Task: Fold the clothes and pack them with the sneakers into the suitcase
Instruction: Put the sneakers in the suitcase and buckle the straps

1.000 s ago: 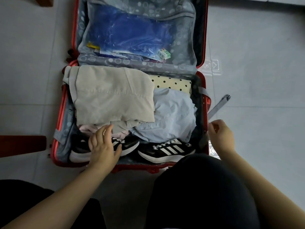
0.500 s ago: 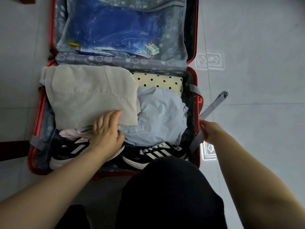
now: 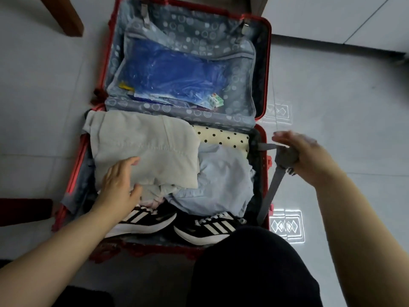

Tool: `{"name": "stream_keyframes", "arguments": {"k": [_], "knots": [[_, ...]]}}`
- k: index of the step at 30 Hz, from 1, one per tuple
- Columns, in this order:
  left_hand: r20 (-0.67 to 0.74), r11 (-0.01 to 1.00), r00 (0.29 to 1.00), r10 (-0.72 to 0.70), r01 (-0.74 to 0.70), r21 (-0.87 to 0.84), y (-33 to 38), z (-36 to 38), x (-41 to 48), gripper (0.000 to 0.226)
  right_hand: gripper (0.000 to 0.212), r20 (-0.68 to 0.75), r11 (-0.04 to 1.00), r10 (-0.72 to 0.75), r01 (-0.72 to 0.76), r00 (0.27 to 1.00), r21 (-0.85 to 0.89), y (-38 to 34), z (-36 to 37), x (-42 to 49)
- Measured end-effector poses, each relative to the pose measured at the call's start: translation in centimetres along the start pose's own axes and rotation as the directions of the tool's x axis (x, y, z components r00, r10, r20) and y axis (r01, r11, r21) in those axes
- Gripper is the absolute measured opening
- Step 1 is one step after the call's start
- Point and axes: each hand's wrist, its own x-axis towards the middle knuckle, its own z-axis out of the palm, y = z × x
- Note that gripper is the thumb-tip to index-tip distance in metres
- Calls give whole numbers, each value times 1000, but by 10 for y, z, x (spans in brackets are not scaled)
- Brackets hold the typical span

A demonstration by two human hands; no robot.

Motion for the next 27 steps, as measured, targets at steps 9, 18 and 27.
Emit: {"name": "stream_keyframes", "arguments": {"k": [9, 18, 27], "knots": [[-99, 980, 982, -158, 144, -137, -85, -65, 20, 57, 18, 383, 428, -34, 359, 923, -829, -27, 160, -10], [-84, 728, 776, -625, 541, -421, -165, -86, 25, 37, 16, 344, 500, -32, 313, 938, -808, 2, 249, -9], [316, 526, 605, -731, 794, -305, -171, -66, 18, 52, 6, 364, 590, -40, 316, 931, -743, 10, 275, 1]]}}
